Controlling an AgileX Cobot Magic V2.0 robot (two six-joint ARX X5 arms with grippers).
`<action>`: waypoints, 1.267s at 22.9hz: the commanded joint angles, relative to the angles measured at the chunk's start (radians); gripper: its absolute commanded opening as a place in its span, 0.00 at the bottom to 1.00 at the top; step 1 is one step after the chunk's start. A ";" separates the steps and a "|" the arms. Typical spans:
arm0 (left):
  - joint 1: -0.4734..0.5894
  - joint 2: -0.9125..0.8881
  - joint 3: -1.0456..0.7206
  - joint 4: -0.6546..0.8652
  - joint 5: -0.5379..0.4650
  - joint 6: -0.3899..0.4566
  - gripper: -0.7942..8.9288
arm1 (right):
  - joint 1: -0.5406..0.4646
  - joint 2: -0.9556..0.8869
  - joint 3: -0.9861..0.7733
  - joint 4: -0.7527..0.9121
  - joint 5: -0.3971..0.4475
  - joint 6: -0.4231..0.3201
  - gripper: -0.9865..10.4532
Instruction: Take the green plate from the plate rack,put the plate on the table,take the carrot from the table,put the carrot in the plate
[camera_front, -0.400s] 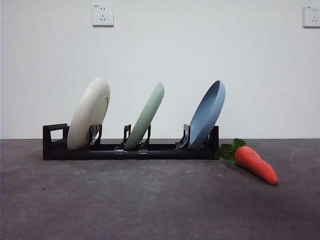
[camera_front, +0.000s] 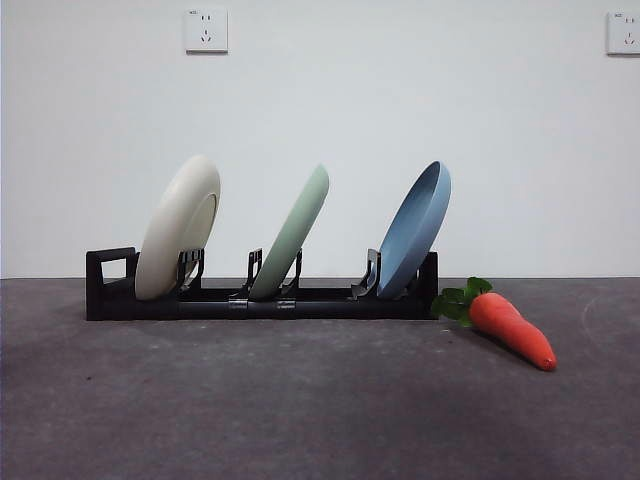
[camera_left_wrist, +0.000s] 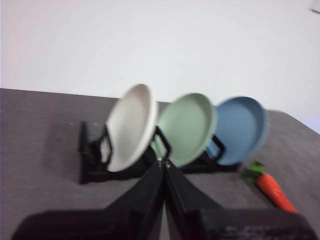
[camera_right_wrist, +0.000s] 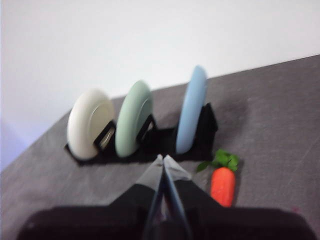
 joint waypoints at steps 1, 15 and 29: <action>0.002 0.056 0.068 -0.068 0.083 0.057 0.07 | 0.003 0.071 0.130 -0.125 -0.043 -0.100 0.08; 0.002 0.240 0.345 -0.428 0.274 0.256 0.08 | 0.016 0.280 0.439 -0.673 -0.121 -0.344 0.08; 0.002 0.275 0.370 -0.460 0.254 0.226 0.69 | 0.016 0.285 0.439 -0.672 -0.120 -0.299 0.69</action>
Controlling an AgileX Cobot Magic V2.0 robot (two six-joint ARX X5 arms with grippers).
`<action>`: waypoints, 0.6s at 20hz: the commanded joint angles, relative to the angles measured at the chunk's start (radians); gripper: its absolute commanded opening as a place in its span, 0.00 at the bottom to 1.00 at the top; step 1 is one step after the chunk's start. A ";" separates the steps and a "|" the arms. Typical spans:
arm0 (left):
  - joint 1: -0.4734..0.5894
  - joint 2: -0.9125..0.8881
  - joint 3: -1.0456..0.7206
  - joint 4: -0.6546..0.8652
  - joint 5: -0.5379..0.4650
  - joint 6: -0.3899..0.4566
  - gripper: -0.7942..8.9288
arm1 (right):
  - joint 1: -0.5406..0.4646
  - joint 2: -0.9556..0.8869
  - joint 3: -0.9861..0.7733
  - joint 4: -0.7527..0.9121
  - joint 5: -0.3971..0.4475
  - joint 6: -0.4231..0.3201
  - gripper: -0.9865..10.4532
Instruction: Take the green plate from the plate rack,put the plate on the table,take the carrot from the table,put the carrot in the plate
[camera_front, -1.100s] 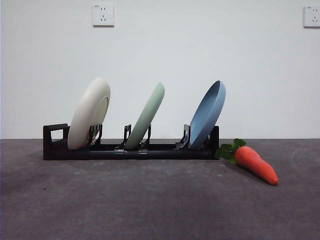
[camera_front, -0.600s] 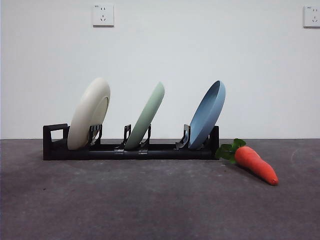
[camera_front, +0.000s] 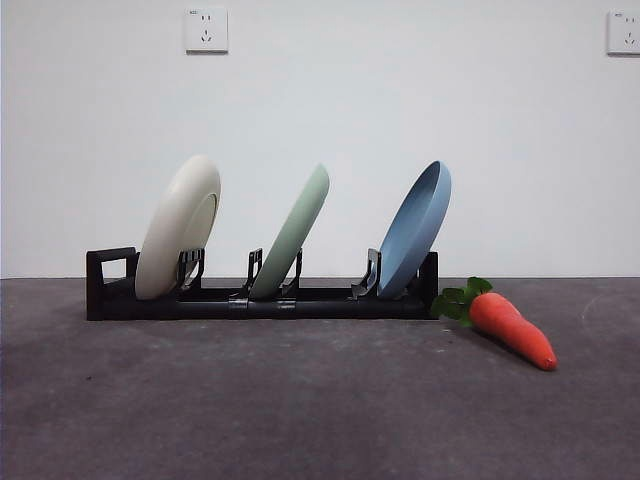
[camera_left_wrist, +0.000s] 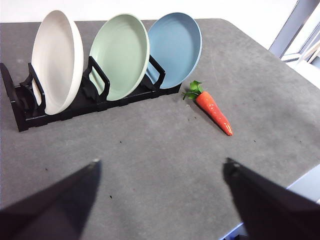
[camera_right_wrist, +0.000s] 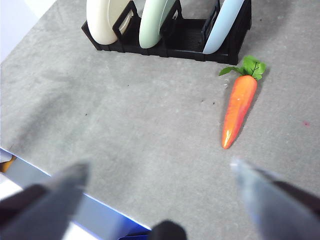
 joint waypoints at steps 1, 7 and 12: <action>0.000 0.042 0.024 0.043 0.034 -0.016 0.69 | 0.003 -0.002 0.000 0.006 -0.001 0.007 0.69; -0.092 0.248 0.089 0.261 0.061 -0.072 0.69 | 0.003 0.019 0.000 0.006 0.000 0.008 0.69; -0.332 0.528 0.192 0.470 -0.130 -0.091 0.69 | 0.003 0.055 0.000 0.006 0.000 0.011 0.69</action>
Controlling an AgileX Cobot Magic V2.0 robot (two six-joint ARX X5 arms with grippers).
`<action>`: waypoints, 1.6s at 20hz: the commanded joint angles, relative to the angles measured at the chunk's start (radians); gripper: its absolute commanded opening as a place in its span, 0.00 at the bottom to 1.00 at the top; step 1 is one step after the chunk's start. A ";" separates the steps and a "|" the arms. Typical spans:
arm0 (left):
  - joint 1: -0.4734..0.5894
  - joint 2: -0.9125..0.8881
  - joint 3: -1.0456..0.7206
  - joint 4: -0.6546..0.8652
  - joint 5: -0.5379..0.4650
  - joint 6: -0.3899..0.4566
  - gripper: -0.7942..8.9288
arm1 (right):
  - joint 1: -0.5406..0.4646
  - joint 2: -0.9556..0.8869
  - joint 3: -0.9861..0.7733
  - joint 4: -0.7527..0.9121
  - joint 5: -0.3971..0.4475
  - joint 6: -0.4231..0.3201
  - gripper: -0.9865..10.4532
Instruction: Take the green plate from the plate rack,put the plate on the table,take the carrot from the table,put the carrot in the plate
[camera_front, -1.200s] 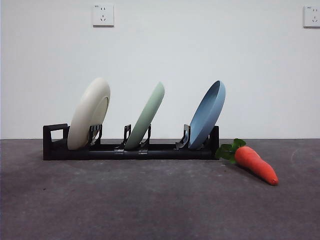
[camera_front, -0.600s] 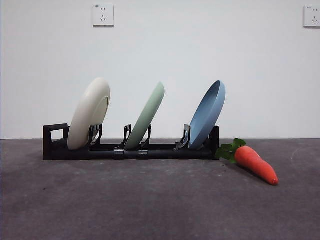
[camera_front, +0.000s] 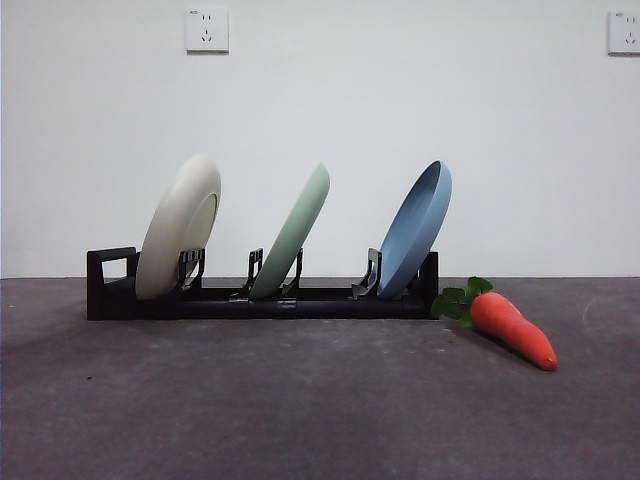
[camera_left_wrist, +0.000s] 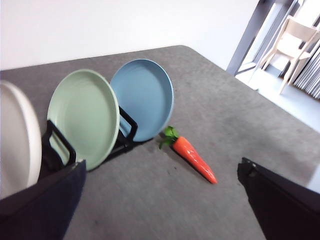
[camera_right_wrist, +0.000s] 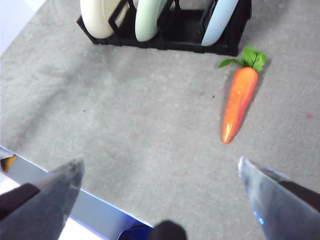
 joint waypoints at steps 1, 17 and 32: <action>-0.120 0.137 0.045 0.092 -0.122 -0.008 0.69 | 0.003 0.013 0.000 0.006 0.000 0.004 0.69; -0.293 0.932 0.463 0.340 -0.523 0.100 0.69 | 0.003 0.039 0.000 0.005 0.002 0.004 0.69; -0.287 1.006 0.463 0.361 -0.507 0.067 0.09 | 0.003 0.068 0.000 0.005 0.002 0.004 0.69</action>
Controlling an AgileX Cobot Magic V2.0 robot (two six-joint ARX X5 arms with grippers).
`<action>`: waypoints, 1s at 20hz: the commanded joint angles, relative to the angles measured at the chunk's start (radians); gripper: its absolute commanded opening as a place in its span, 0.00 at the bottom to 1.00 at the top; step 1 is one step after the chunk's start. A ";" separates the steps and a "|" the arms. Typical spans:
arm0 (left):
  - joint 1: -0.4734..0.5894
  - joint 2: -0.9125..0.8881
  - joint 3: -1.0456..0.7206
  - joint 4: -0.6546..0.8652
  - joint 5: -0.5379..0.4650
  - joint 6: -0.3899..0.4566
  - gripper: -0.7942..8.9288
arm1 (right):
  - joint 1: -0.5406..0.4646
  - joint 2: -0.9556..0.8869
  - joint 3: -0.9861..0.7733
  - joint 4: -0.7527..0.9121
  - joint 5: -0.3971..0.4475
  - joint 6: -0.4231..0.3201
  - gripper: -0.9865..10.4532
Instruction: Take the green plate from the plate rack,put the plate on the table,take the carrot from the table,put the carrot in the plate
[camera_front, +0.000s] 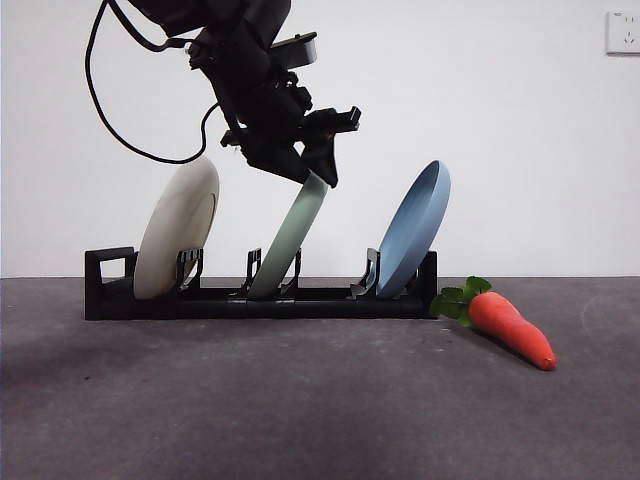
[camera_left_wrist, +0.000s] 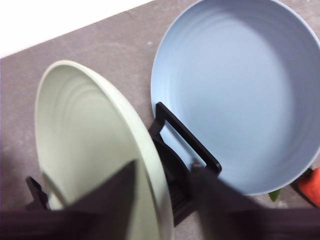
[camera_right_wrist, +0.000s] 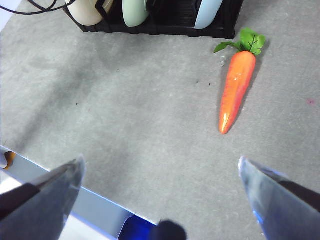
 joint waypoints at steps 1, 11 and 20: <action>0.005 0.014 0.001 0.002 0.022 -0.015 0.07 | 0.003 -0.002 0.000 0.005 0.001 0.003 0.69; 0.052 -0.005 0.002 0.019 0.138 -0.146 0.07 | 0.003 -0.002 0.000 0.005 0.000 0.003 0.69; 0.055 -0.081 0.098 -0.062 0.311 -0.147 0.07 | 0.003 -0.002 0.000 0.006 0.000 0.003 0.69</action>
